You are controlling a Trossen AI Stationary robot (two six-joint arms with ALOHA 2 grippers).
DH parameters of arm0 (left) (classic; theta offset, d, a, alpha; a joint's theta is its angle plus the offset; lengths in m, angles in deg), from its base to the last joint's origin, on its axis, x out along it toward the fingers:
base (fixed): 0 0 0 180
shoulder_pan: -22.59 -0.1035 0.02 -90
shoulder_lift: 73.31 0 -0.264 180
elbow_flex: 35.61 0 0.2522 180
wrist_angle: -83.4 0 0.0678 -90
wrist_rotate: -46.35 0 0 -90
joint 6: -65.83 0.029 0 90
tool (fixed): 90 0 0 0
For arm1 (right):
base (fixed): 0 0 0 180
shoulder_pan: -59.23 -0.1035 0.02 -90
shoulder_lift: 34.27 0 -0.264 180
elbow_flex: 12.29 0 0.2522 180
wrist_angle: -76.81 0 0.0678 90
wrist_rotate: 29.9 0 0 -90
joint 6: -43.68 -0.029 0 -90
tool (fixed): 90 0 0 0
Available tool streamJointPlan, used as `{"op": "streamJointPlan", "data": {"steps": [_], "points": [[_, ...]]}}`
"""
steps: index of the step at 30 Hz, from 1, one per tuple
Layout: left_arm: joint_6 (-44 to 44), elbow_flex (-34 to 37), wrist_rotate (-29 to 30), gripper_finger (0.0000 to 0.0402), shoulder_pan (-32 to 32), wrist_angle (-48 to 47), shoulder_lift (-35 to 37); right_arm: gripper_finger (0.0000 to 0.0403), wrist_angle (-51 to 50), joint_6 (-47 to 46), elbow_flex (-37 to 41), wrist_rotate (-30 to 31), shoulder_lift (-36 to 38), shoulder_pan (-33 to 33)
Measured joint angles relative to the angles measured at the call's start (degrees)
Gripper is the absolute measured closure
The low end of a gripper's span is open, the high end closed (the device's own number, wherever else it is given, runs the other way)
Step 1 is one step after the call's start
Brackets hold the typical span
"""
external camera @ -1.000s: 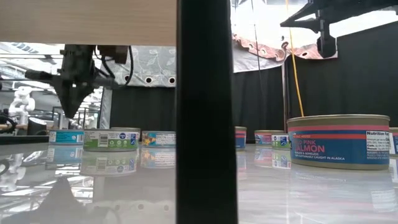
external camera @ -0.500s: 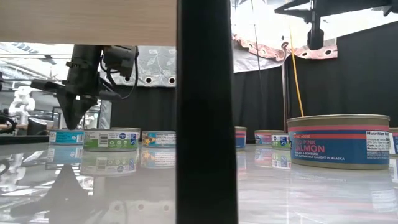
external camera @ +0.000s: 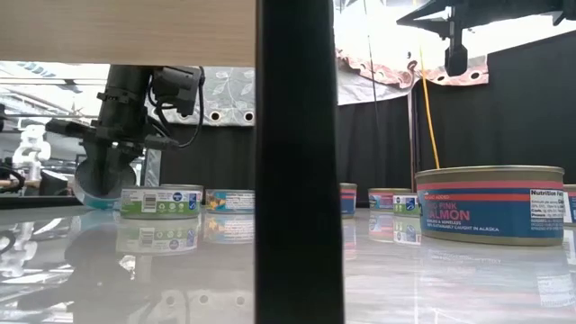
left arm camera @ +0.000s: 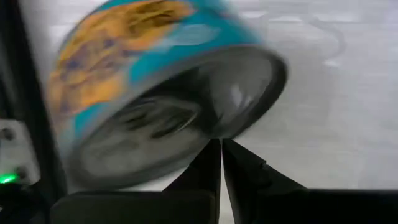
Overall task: Stack canned seafood by type on shelf
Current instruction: Put the top right yellow blue tuna can on the shelf
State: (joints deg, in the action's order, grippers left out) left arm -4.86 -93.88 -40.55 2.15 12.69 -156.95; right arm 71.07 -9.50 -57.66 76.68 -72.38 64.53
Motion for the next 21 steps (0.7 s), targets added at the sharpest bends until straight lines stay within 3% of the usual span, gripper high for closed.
{"op": "streamJointPlan", "data": {"steps": [11,21], "points": [[-3.22,-0.38,-0.03,0.0378,5.86,2.31,-3.41,0.0403,-1.33,0.94,0.00,-0.24,-0.02,-0.02],[-1.82,-8.80,0.06,0.0378,9.07,-0.78,4.19,0.0403,-3.31,1.75,0.02,-0.33,-0.02,-0.02]]}}
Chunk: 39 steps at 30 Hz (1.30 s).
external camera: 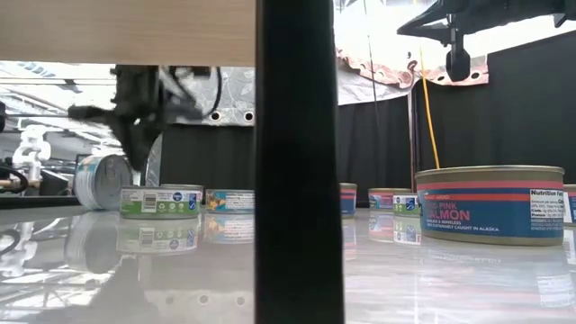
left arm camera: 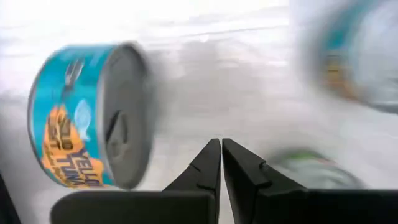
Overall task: Stack canned seafood by type on shelf
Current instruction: Put the top right yellow blue tuna can on the shelf
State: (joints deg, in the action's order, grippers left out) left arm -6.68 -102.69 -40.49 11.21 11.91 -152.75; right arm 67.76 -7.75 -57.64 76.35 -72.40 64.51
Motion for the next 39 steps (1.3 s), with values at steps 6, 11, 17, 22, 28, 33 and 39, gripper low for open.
{"op": "streamJointPlan", "data": {"steps": [6,11,17,22,28,33,39], "points": [[-1.71,-10.98,0.54,0.0372,0.22,-15.82,4.09,0.0403,-0.34,0.09,0.00,-0.05,0.02,0.02],[-5.02,-16.74,-1.36,0.0313,0.11,-29.46,4.57,0.0403,-1.25,0.09,0.00,-0.08,0.02,0.01],[-6.74,-17.14,-4.81,0.0194,0.11,-32.02,4.63,0.0403,-2.95,0.09,0.00,-0.11,0.02,0.02],[-7.83,-16.96,-1.14,0.0126,0.11,-31.95,3.23,0.0403,-2.95,0.09,0.00,-0.14,0.02,0.02],[-7.11,-9.51,-4.02,0.0096,0.16,-26.39,3.02,0.0403,-3.25,0.83,0.00,-3.04,0.02,0.00],[-8.04,-4.05,-4.95,0.0095,0.59,-23.17,3.02,0.0403,-3.30,0.66,0.00,-4.79,0.09,0.00],[-6.62,0.78,-3.62,0.0094,0.59,-18.65,3.04,0.0403,-3.53,1.03,0.00,-6.17,0.09,-0.02]]}}
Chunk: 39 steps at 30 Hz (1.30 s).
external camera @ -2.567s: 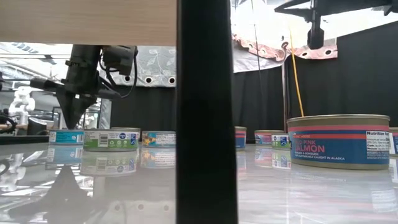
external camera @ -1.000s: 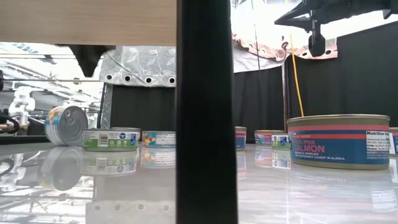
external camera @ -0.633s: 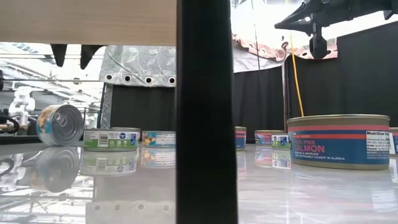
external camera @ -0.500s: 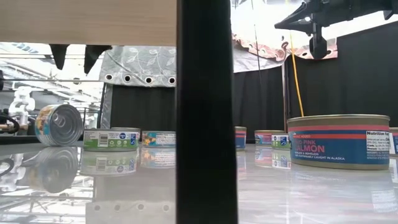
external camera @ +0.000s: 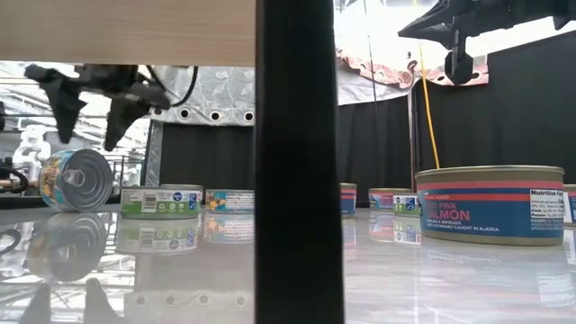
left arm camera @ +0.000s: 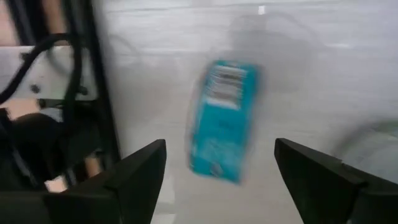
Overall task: Stack canned seafood by type on shelf
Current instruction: Put the top right yellow blue tuna can on the shelf
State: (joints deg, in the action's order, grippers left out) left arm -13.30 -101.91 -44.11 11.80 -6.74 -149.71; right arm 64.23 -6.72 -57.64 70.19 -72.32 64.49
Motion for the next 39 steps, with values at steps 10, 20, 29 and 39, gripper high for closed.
{"op": "streamJointPlan", "data": {"steps": [10,20,29,39], "points": [[4.18,7.62,-0.97,0.0131,0.00,8.95,0.02,0.0403,-0.14,0.09,0.00,0.00,0.00,0.02],[4.52,6.34,-2.78,0.0264,0.16,7.93,0.02,0.0403,-0.25,0.11,0.00,0.02,0.00,0.02],[6.09,-15.33,-3.96,0.0261,4.79,-3.62,5.14,0.0403,-0.25,-1.20,0.00,-0.79,0.00,0.02],[6.44,-35.49,-14.97,0.0253,20.68,-3.50,12.45,0.0403,-3.53,-1.29,0.02,-12.64,0.00,0.00]]}}
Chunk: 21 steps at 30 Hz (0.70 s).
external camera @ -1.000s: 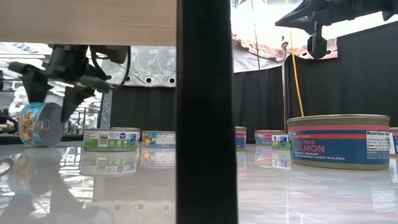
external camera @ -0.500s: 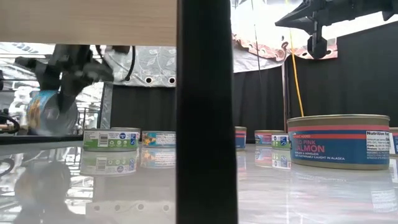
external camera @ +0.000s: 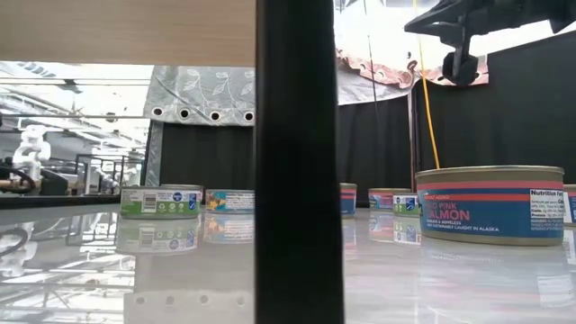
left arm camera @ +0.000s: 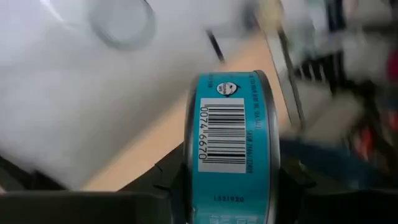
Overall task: Stack canned seafood by type on shelf
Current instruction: Put the top right yellow blue tuna can on the shelf
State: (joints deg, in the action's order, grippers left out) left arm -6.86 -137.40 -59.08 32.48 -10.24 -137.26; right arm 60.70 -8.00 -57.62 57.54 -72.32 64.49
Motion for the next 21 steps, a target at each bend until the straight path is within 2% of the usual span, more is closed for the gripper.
{"op": "streamJointPlan", "data": {"steps": [5,9,14,21], "points": [[4.74,-0.33,-7.61,0.0252,11.02,-0.44,-0.05,0.0403,-2.25,0.87,0.00,-7.48,0.00,0.00],[13.71,-0.06,-7.01,0.0251,17.35,-0.19,-2.19,0.0403,-4.64,1.59,0.00,-12.30,0.00,0.00],[18.89,0.55,-6.92,0.0251,21.39,-1.00,-5.78,0.0403,-6.67,1.59,0.00,-14.23,0.00,-0.13],[29.06,0.59,-6.75,0.0250,26.48,-2.51,-12.21,0.0403,-6.82,0.39,0.00,-13.23,0.00,-0.11]]}}
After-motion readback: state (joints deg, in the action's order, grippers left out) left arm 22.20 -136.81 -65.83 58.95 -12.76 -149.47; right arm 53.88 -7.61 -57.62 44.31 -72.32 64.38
